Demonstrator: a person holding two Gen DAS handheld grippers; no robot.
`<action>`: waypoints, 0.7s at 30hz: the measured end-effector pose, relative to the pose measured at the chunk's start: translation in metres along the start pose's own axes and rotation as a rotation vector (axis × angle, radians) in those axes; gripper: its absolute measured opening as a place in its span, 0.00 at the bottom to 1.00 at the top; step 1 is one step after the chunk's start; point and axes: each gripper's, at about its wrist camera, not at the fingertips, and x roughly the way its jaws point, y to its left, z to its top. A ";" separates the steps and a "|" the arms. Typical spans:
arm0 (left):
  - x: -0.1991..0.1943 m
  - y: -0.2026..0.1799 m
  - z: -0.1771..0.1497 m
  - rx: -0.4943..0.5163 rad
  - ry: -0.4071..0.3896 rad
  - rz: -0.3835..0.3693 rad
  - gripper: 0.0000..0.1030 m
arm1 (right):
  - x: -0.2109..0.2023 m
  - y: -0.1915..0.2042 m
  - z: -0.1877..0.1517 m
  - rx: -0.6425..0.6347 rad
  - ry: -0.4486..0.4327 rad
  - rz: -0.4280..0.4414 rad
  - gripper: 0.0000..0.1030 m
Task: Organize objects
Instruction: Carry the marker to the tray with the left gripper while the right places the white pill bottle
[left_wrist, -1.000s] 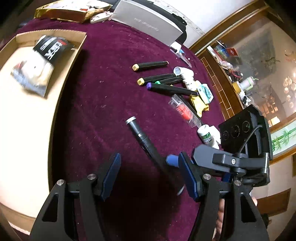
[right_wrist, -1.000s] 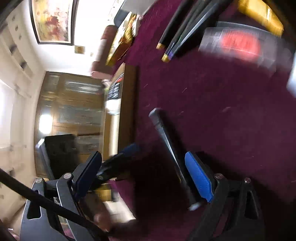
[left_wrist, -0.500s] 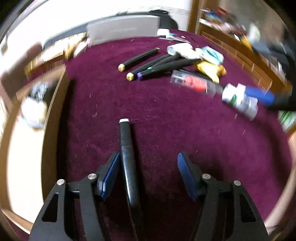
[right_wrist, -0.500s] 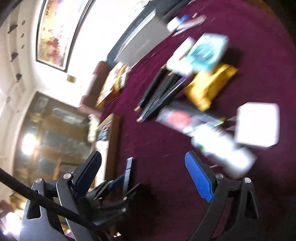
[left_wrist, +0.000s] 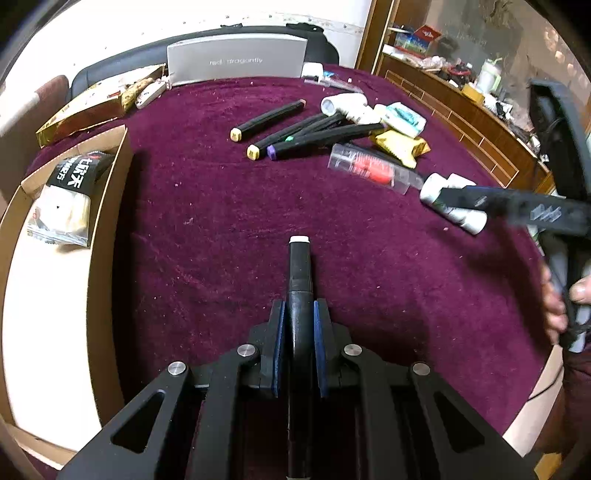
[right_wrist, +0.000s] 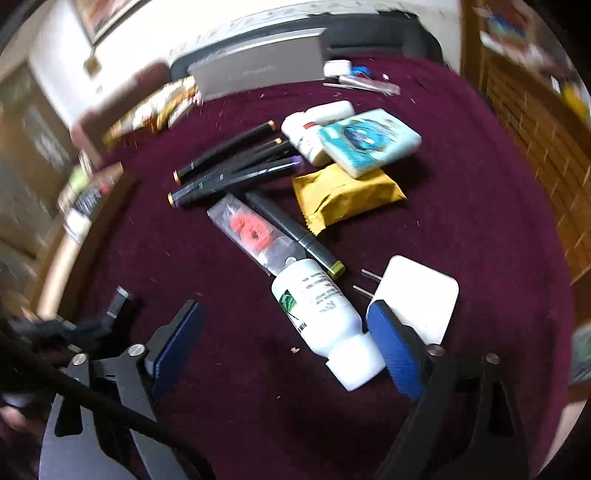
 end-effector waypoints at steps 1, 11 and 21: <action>-0.003 0.000 0.001 0.000 -0.009 -0.005 0.11 | 0.003 0.004 0.001 -0.027 0.002 -0.034 0.73; -0.043 0.011 -0.003 -0.026 -0.130 -0.071 0.11 | 0.018 0.006 -0.009 0.004 0.052 -0.120 0.31; -0.118 0.069 -0.018 -0.112 -0.373 -0.162 0.11 | -0.036 0.047 0.005 0.080 -0.032 0.096 0.31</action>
